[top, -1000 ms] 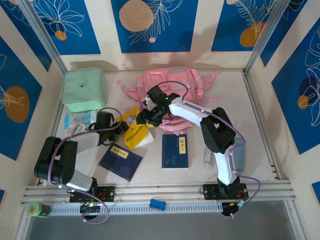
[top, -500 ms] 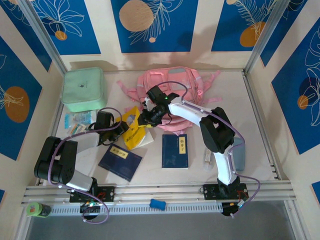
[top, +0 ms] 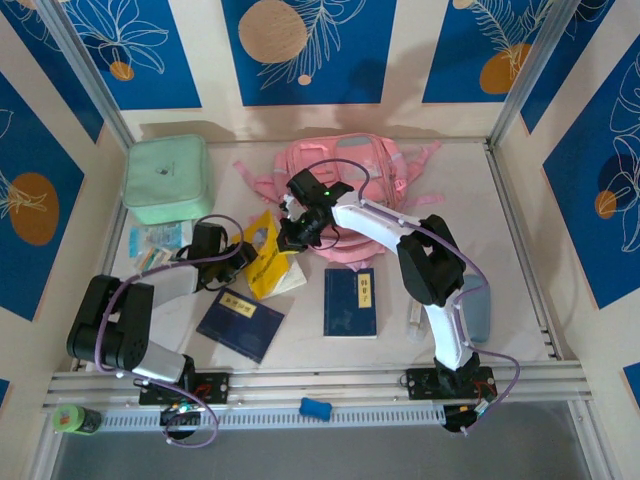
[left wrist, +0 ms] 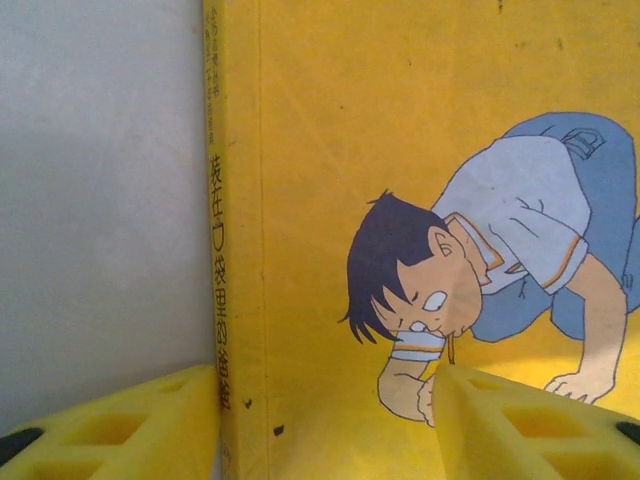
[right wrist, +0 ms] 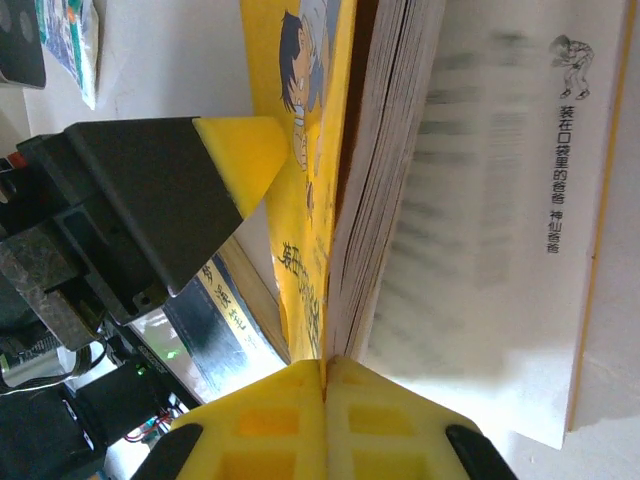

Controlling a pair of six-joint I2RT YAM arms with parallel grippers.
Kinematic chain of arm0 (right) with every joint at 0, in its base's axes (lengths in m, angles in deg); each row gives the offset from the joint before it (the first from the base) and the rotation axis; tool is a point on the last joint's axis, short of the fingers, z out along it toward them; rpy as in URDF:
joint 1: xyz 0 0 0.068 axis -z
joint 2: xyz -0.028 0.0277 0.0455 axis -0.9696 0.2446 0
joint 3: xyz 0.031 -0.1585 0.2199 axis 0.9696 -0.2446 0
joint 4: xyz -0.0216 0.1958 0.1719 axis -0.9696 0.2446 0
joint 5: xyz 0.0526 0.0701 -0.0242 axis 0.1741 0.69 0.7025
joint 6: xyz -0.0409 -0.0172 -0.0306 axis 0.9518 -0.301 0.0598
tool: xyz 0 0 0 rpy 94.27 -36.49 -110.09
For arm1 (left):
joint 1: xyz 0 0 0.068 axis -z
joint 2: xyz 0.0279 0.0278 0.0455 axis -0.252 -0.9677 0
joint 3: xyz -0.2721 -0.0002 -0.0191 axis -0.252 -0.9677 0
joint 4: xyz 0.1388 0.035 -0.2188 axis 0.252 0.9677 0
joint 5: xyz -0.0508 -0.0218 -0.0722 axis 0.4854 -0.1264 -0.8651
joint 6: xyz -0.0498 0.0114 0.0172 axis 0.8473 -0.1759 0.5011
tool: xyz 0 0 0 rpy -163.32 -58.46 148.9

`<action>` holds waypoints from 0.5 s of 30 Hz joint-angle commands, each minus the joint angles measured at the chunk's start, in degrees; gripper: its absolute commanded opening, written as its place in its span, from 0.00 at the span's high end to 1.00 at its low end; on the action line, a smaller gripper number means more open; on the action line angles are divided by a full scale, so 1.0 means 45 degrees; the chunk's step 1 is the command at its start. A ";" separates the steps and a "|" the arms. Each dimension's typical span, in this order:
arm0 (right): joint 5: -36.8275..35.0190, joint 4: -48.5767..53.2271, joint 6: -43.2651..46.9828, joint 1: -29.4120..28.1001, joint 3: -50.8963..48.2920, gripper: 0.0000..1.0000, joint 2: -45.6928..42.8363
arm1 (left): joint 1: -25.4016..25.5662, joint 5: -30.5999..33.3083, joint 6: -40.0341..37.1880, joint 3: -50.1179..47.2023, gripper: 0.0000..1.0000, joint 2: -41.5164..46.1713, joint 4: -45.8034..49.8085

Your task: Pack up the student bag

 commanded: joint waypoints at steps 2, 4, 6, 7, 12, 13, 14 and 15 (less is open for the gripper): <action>0.0733 0.0076 0.0083 -0.0060 0.0669 1.00 -0.0455 | 0.0023 0.0179 -0.0415 0.0779 0.41 0.1119 0.1201; 0.0843 0.0198 0.0097 0.0030 0.0926 1.00 -0.0556 | -0.0030 0.0499 -0.0603 0.1059 0.38 0.1710 0.1933; 0.1049 0.0194 0.0085 0.0123 0.1094 1.00 -0.0655 | -0.0250 0.0621 -0.0809 0.1306 0.36 0.2265 0.2583; 0.1240 0.0154 0.0042 0.0192 0.1202 1.00 -0.0720 | -0.0418 0.0659 -0.0888 0.1408 0.36 0.2555 0.2917; 0.2116 0.0201 -0.0081 0.0473 0.2024 1.00 -0.0982 | -0.1385 -0.0185 -0.0822 0.1351 0.31 0.4035 0.3880; 0.2253 0.0244 -0.0142 0.0563 0.2192 1.00 -0.1044 | -0.1543 -0.0357 -0.0729 0.1307 0.29 0.4354 0.4070; 0.2345 0.0249 -0.0237 0.0659 0.2299 1.00 -0.1092 | -0.1616 -0.0512 -0.0644 0.1268 0.28 0.4601 0.4208; 0.2503 0.0185 -0.0299 0.0743 0.2365 1.00 -0.1180 | -0.1709 -0.0746 -0.0510 0.1186 0.27 0.4894 0.4249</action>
